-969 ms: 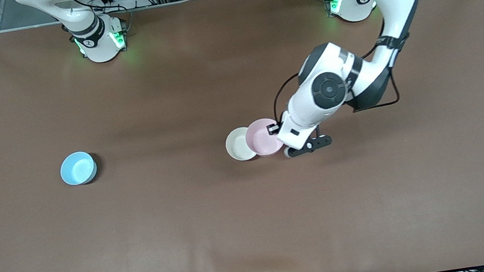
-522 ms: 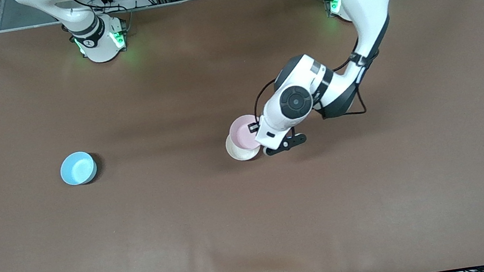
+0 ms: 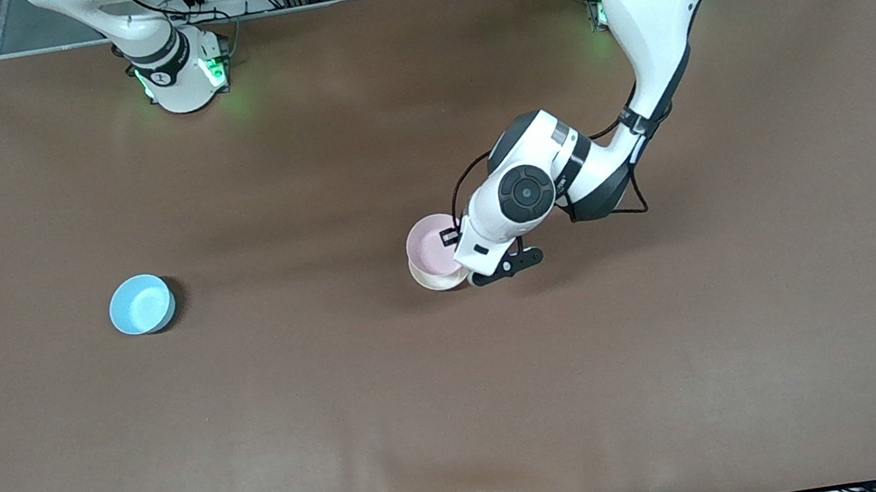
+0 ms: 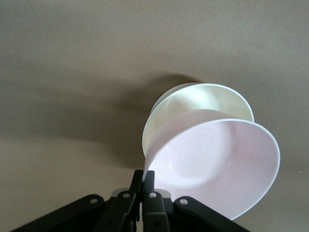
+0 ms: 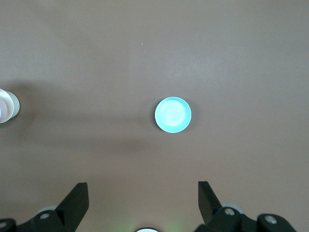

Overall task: Stack pink and blue bowls on white bowl
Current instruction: 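Carry the pink bowl onto the white bowl and release it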

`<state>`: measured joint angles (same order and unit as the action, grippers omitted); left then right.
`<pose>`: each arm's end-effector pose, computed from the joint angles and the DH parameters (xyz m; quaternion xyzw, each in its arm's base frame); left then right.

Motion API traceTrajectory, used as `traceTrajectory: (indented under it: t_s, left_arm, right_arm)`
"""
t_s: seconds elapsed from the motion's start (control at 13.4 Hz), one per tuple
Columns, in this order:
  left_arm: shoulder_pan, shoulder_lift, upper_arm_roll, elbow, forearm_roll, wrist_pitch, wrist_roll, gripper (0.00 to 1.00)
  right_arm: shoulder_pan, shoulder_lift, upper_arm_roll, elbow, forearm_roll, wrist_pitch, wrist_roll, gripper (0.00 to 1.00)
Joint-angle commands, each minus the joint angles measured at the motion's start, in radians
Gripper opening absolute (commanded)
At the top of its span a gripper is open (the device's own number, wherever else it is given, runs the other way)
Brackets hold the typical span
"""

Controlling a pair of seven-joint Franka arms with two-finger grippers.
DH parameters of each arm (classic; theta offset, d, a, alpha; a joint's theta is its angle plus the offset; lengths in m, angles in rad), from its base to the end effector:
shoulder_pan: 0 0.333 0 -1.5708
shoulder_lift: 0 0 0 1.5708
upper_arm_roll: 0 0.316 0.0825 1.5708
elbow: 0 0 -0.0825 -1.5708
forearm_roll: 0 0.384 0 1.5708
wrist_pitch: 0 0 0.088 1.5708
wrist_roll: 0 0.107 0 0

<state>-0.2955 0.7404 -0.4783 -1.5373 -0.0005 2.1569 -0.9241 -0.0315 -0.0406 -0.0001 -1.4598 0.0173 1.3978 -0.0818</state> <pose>0.5366 -0.4507 0.2523 0.9792 0.1248 -0.1335 0.0886 0.5222 -0.0144 0.6828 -0.9996 -0.0265 0.0102 0.0091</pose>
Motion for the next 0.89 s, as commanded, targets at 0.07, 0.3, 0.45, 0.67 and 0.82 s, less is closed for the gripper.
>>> traceTrajectory:
  t_s: [0.07,0.3,0.45,0.67,0.82]
  left_arm:
    - [-0.011,0.026,0.007,0.028,-0.019,0.015,-0.002,0.0]
    - [-0.013,0.04,0.007,0.026,-0.016,0.043,-0.005,0.0]
    - [-0.014,0.042,0.007,0.026,-0.013,0.044,-0.004,0.0]
    - [-0.013,0.05,0.009,0.026,-0.01,0.044,0.001,0.0]
    - [-0.013,0.051,0.009,0.026,-0.013,0.044,-0.007,0.77]
  right_arm:
    - [-0.021,0.008,0.011,0.015,0.018,-0.014,-0.006,1.0]
    - [-0.019,0.008,0.011,0.015,0.018,-0.013,-0.006,1.0]
    - [-0.019,0.008,0.011,0.015,0.018,-0.013,-0.006,1.0]
    - [-0.021,0.008,0.011,0.016,0.018,-0.013,-0.007,1.0]
    - [-0.021,0.008,0.011,0.016,0.018,-0.011,-0.007,1.0]
